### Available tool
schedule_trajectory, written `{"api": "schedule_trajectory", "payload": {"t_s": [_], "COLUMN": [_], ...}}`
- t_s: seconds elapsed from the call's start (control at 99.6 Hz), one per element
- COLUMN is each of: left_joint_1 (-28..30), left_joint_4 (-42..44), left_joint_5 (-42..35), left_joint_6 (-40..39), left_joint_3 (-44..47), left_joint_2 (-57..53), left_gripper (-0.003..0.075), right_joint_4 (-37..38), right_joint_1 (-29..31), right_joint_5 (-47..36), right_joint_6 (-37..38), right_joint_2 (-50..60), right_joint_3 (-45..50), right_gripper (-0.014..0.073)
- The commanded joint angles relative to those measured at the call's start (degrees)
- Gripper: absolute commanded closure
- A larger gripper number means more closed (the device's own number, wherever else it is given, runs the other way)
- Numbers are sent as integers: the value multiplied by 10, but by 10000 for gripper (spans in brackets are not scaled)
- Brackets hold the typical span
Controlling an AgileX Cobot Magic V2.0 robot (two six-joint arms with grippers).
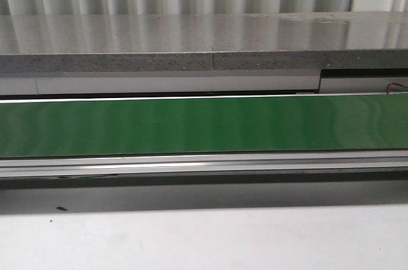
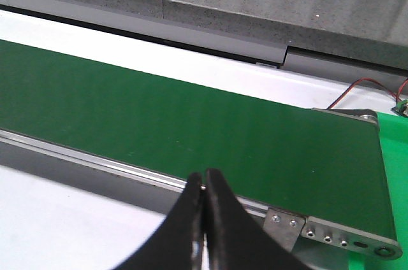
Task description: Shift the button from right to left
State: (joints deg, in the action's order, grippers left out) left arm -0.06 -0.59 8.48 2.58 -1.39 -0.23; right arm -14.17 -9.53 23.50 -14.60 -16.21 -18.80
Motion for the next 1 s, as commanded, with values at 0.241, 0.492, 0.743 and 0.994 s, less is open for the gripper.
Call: {"api": "schedule_trajectory", "payload": {"t_s": [0.241,0.492,0.743,0.994], "left_joint_1": [1,1,1,1], "left_joint_4": [2,2,2,2], "left_joint_5": [-85,-85,-85,-85], "left_joint_6": [-9,-9,-9,-9], "left_joint_3": [38,38,38,38], "left_joint_2": [-19,-19,-19,-19], "left_gripper": [741,741,741,741], "right_joint_4": [-4,-4,-4,-4], "right_joint_1": [0,0,0,0], "right_joint_5": [-45,-45,-45,-46], "right_joint_6": [-4,-4,-4,-4], "right_joint_2": [-5,-5,-5,-5], "right_joint_3": [-13,-13,-13,-13], "right_gripper": [662,662,662,662]}}
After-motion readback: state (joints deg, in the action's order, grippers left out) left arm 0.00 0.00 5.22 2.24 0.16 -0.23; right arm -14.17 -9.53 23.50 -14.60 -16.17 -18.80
